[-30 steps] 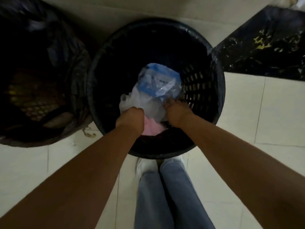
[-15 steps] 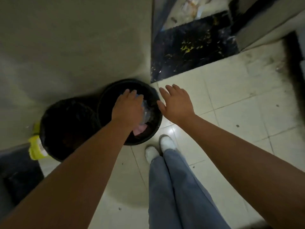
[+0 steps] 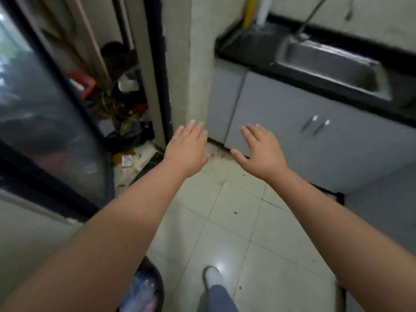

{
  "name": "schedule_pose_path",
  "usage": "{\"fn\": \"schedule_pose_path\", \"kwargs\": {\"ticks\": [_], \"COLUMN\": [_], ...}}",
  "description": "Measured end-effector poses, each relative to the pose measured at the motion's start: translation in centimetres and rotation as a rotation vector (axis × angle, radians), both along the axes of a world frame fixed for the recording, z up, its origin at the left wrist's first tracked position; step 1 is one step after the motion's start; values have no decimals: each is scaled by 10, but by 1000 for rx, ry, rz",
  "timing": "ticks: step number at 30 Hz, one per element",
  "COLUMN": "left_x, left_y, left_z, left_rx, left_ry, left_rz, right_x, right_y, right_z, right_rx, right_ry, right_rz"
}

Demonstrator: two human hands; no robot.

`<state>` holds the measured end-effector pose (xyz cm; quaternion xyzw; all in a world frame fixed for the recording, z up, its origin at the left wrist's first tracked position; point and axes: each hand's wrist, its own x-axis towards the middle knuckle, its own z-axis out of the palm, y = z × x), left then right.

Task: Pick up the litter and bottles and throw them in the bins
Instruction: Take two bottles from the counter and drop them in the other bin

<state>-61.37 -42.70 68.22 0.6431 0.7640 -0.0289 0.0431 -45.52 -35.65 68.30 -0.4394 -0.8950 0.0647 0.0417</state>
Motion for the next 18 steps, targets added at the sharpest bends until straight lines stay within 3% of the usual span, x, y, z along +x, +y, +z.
{"fn": "schedule_pose_path", "kwargs": {"ticks": [9, 18], "left_x": [254, 522], "left_y": [77, 80], "left_z": [134, 205], "left_rx": [170, 363], "left_ry": [14, 1], "left_rz": [-600, -1082], "right_x": [273, 498], "right_y": [-41, -112], "right_z": [124, 195], "right_rx": [184, 293], "right_ry": [30, 17], "right_rz": [-589, -1093]}}
